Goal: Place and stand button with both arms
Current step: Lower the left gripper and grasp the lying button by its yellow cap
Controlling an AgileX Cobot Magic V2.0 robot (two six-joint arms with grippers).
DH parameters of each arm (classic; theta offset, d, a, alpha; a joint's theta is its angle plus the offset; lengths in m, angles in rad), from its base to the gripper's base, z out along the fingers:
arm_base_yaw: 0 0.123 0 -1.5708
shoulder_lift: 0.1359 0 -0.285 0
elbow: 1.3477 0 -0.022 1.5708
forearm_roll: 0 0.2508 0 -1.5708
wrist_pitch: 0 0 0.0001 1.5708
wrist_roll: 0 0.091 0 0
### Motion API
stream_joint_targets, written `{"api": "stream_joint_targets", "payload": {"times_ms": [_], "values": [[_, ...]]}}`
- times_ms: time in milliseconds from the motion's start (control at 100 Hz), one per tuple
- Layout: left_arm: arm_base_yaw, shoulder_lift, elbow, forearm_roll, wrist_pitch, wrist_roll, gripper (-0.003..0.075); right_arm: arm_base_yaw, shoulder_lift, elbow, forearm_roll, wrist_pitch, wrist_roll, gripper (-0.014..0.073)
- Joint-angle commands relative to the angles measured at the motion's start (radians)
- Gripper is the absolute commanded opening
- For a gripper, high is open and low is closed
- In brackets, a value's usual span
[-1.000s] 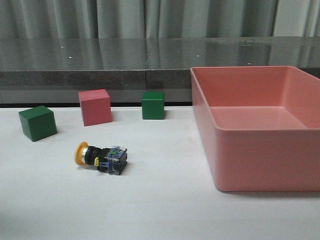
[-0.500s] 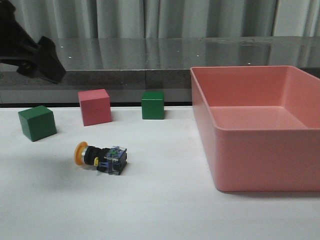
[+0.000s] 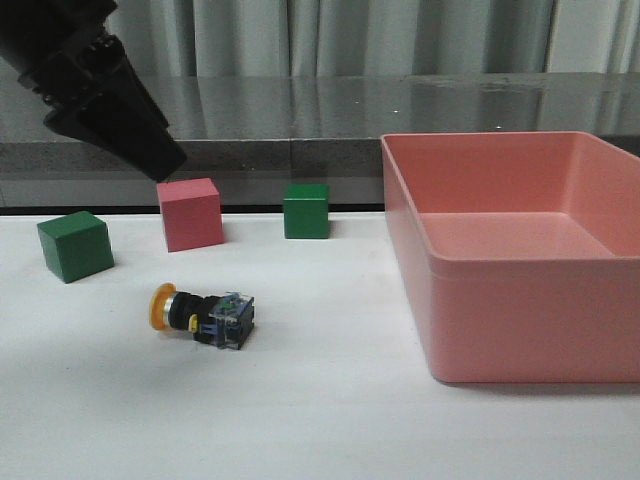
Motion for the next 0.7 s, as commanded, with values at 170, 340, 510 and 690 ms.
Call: {"api": "stream_joint_targets", "payload": {"times_ms": [170, 340, 510, 690], "values": [[0.108, 0.036, -0.033, -0.371, 0.039, 0.357, 0.0650, -0.004, 0.003, -0.028, 0.002, -0.063, -0.002, -0.0062], [0.118, 0.044, -0.030, -0.390, 0.114, 0.350, 0.0650, -0.004, 0.003, -0.028, 0.002, -0.063, -0.002, -0.0062], [0.118, 0.055, -0.014, -0.390, 0.141, 0.533, 0.0650, -0.004, 0.003, -0.028, 0.002, -0.063, -0.002, -0.0062], [0.118, 0.125, 0.011, -0.404, 0.228, 0.610, 0.0650, -0.004, 0.003, -0.028, 0.002, -0.063, -0.002, -0.0062]]}}
